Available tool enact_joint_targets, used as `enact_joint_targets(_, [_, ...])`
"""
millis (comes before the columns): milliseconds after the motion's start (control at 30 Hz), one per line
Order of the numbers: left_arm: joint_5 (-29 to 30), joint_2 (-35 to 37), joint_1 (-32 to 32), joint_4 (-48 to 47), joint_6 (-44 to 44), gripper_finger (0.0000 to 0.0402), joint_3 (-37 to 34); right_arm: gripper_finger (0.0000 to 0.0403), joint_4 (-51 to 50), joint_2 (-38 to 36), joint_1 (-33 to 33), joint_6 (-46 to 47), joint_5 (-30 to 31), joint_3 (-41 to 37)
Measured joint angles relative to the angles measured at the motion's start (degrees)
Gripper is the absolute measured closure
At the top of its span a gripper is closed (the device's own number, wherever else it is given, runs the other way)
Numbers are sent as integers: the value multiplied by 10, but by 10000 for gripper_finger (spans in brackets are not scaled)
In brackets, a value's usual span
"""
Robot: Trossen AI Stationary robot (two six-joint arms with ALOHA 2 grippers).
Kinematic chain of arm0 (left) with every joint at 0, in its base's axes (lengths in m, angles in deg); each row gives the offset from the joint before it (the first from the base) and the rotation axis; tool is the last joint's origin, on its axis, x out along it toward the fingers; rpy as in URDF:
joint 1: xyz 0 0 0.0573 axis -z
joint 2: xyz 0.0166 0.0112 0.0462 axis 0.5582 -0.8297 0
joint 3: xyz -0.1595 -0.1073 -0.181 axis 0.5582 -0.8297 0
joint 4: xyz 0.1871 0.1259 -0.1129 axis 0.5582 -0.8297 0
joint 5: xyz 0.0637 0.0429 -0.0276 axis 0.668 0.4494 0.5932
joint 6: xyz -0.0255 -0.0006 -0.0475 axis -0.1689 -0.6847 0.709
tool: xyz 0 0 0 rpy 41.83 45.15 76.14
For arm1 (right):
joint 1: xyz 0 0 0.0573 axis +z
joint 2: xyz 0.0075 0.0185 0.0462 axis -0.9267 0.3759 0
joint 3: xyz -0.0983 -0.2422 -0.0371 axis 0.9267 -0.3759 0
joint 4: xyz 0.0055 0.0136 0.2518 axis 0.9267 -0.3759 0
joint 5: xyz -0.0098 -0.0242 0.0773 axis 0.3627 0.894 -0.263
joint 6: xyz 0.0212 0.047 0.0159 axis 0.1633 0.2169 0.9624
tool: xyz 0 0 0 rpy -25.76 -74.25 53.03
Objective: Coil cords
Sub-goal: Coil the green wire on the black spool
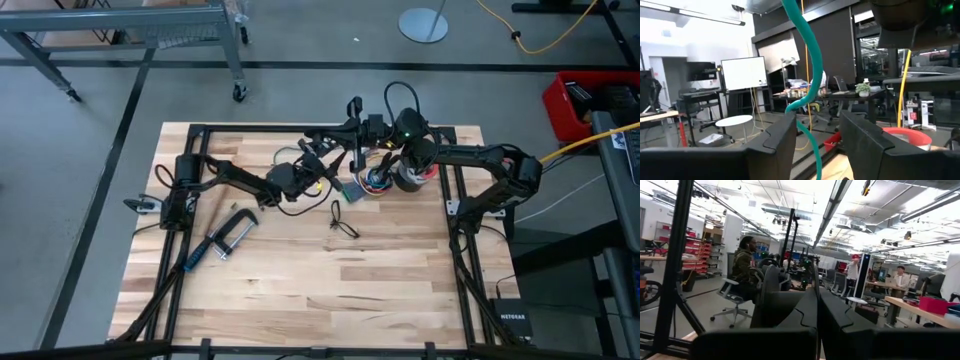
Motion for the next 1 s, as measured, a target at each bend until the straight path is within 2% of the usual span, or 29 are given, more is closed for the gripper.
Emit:
enact_joint_targets(133, [0, 0, -1, -4, 12, 282, 0, 400, 0, 0, 0, 0, -4, 0])
enact_joint_targets(300, [2, 0, -1, -55, 31, 295, 0, 400, 0, 0, 0, 0, -6, 0])
enact_joint_targets(833, [25, 0, -7, -73, 57, 286, 0, 400, -1, 0, 0, 12, -33, 0])
enact_joint_targets(1000, [1, 0, -11, -71, 88, 286, 0, 400, -1, 0, 0, 12, -33, 0])
